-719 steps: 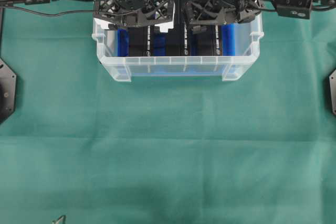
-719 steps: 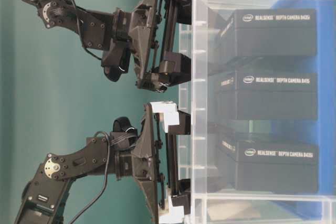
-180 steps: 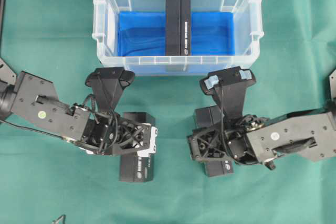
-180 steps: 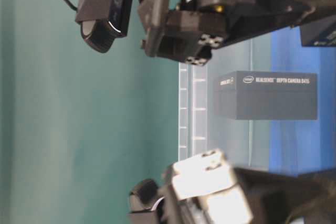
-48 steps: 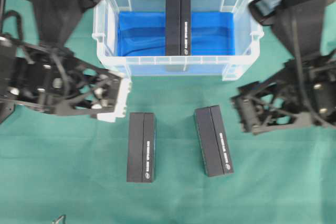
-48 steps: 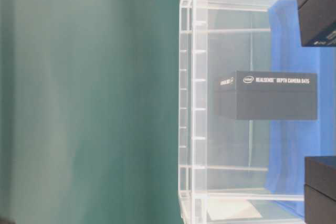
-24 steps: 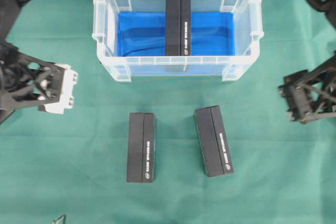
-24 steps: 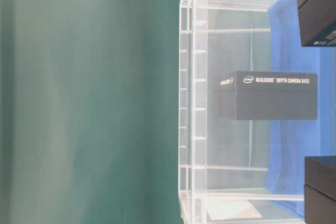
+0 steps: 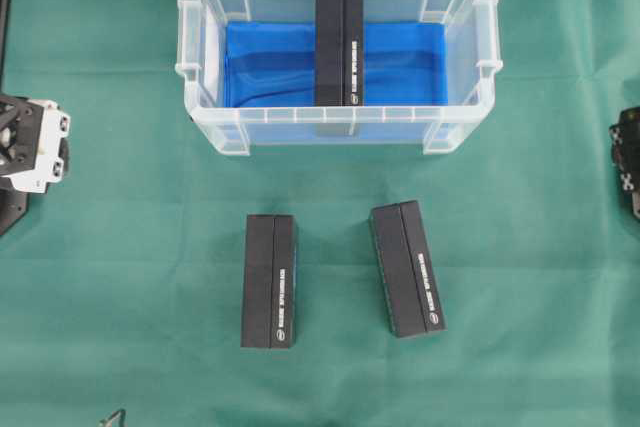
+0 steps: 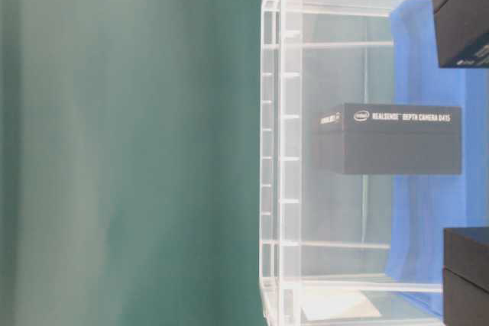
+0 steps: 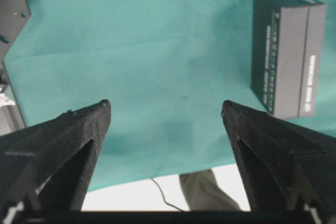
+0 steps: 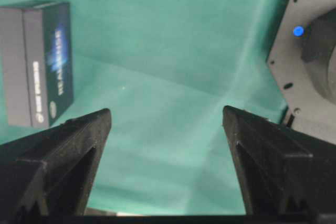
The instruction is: Take the box out of the case with both arms.
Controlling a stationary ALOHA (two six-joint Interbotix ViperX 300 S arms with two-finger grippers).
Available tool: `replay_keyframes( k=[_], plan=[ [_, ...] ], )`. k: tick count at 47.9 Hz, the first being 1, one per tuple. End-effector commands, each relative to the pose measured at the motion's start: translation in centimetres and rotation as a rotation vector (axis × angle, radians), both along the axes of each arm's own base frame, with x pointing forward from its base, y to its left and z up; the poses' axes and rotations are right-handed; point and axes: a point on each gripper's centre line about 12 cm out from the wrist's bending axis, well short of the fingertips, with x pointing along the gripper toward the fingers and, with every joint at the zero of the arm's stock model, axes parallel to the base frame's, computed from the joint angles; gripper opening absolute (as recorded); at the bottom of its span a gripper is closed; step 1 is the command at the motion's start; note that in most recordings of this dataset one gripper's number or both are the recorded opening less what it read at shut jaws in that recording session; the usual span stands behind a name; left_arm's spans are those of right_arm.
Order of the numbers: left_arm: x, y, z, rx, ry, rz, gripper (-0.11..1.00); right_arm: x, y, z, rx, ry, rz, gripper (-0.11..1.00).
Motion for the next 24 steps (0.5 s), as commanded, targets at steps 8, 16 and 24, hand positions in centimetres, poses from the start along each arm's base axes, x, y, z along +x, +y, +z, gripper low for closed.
replay_keyframes(
  k=[8,16,24],
  plan=[
    [-0.03,0.01,0.33,0.003,-0.010,-0.001,0.82,0.33,0.08,0.15,0.011,-0.058,0.012,0.86],
    [0.01,0.00,0.29,0.004,-0.009,-0.001,0.82,0.35,0.08,0.15,0.012,-0.059,0.012,0.86],
    [-0.03,0.01,0.33,0.003,-0.010,-0.001,0.82,0.36,0.11,0.15,0.013,-0.060,0.013,0.86]
  ],
)
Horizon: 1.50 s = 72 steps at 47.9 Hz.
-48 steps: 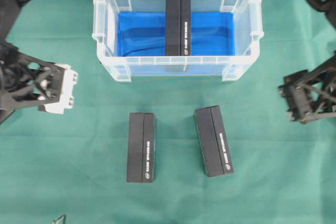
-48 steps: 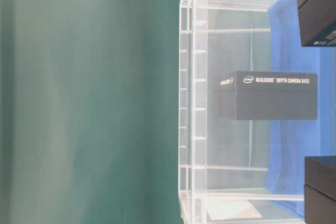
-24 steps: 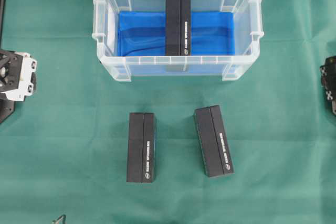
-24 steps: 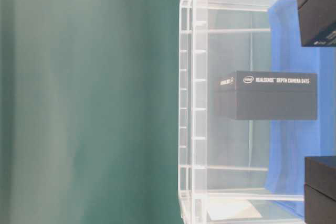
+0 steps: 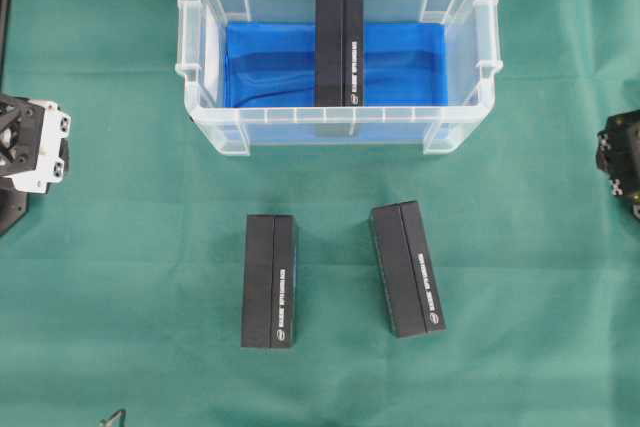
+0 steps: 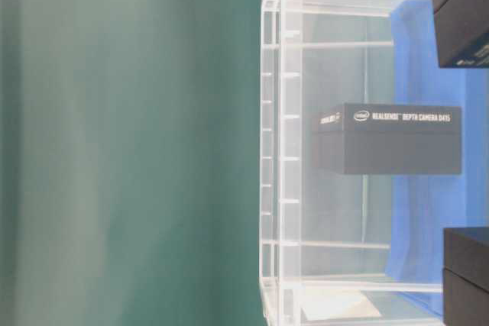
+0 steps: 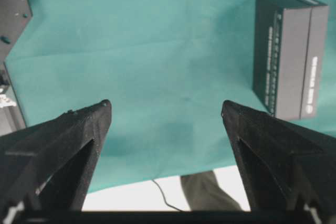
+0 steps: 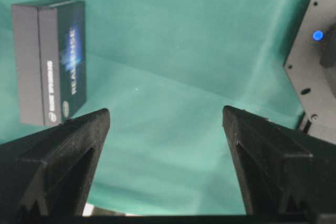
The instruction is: Take the box out of the case with both arms.
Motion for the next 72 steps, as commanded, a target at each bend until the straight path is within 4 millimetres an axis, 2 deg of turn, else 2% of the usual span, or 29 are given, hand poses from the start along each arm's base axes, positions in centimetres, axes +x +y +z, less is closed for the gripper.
replay_keyframes(
  k=[1,15,23,37,57,72],
  plan=[
    [-0.1,0.1,0.5,0.000,-0.016,-0.001,0.82,-0.2,0.0,0.5,0.007,-0.024,0.001,0.86],
    [-0.2,0.3,0.6,0.001,-0.021,-0.001,0.82,-0.3,-0.1,0.6,0.009,-0.026,0.001,0.86],
    [-0.1,1.3,0.7,0.009,-0.020,0.011,0.82,-0.4,-1.1,0.7,0.001,-0.026,-0.028,0.86],
    [0.2,4.6,0.8,0.041,-0.010,0.028,0.81,-0.8,-4.7,1.0,-0.031,-0.020,-0.036,0.86],
    [1.1,11.0,1.1,0.109,0.009,0.019,0.81,-1.9,-11.9,1.0,-0.103,0.050,-0.014,0.86],
    [2.2,15.0,0.2,0.153,0.003,0.017,0.81,-1.7,-16.0,0.0,-0.117,0.092,-0.020,0.86]
  ],
)
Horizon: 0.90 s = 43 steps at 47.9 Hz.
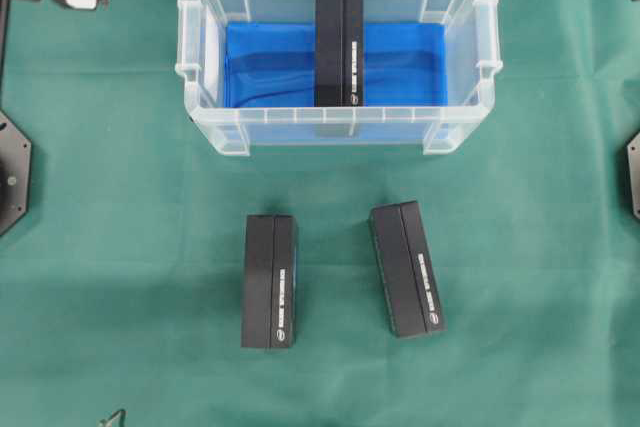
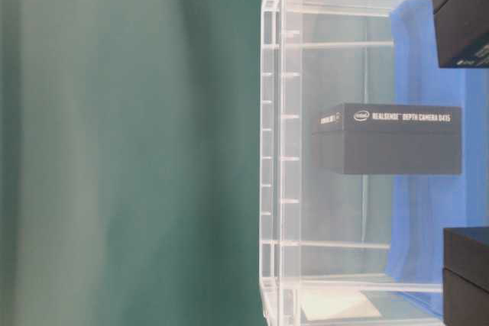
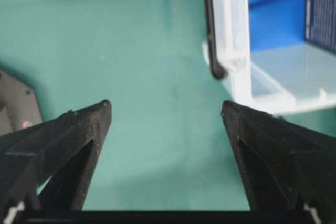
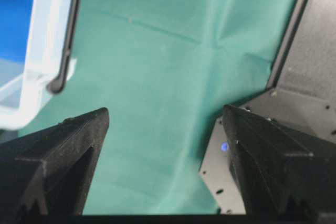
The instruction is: Take the box out of the case with both arms.
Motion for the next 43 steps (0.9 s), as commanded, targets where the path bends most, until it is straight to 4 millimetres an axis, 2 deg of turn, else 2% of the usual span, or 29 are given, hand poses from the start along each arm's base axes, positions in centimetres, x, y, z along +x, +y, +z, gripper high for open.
replay_keyframes(
  k=[1,11,43],
  plan=[
    [0.2,1.0,0.6,0.019,-0.023,0.008,0.81,0.2,-0.8,0.1,-0.005,-0.016,-0.005,0.86],
    [0.7,2.0,0.3,0.024,-0.004,-0.004,0.81,1.0,-1.9,-0.7,0.005,-0.013,0.006,0.86],
    [0.4,1.7,0.1,0.017,-0.007,0.000,0.81,1.2,-1.8,-0.8,0.025,-0.016,0.012,0.86]
  ],
)
